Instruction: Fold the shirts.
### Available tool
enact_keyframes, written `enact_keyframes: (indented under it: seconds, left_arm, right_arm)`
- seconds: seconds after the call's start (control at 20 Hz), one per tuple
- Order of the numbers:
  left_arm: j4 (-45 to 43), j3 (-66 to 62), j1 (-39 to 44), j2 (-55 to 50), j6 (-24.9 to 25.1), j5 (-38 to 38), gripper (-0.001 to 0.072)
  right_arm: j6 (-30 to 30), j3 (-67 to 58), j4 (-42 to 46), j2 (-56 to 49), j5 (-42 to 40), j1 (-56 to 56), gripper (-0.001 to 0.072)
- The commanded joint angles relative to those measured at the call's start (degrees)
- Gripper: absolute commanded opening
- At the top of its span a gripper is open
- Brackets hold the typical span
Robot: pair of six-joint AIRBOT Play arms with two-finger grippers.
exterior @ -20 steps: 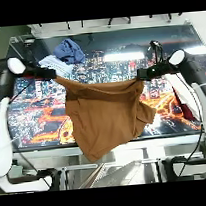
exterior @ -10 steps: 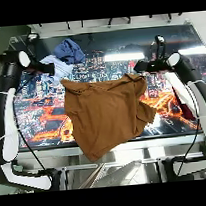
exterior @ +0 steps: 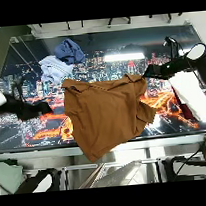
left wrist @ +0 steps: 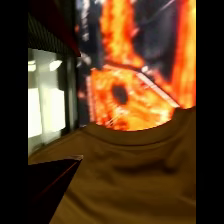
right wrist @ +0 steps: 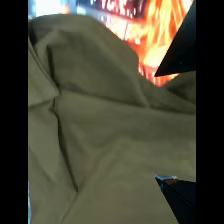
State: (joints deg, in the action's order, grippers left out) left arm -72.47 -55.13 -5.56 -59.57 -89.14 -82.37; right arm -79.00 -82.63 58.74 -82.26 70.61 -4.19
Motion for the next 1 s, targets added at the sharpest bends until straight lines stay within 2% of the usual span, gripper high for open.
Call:
enact_keyframes:
  seconds: [0.0, 0.2, 0.35, 0.7, 0.95]
  left_arm:
    - [11.9, 22.2, -2.7, 9.2, 1.5, -0.6, 0.07]
    - [13.7, 30.7, -1.6, 12.0, 2.1, 3.4, 0.07]
    - [18.8, 33.0, 0.7, 10.8, 2.8, 5.4, 0.07]
    - [20.1, 30.0, 12.6, -3.9, 3.2, 15.4, 0.07]
    - [20.8, 25.5, 19.6, -11.9, 3.2, 17.7, 0.07]
  right_arm:
    - [0.0, 0.0, -7.1, 0.9, 1.9, 1.2, 0.0704]
    - [0.0, 0.0, -8.7, 1.2, 2.2, 4.0, 0.07]
    - [0.0, 0.0, -8.7, 1.8, 2.2, 5.4, 0.0699]
    - [0.0, 0.0, -8.7, 3.1, 2.6, 5.7, 0.0699]
    - [0.0, 0.0, -8.4, 3.5, 3.0, 5.6, 0.0699]
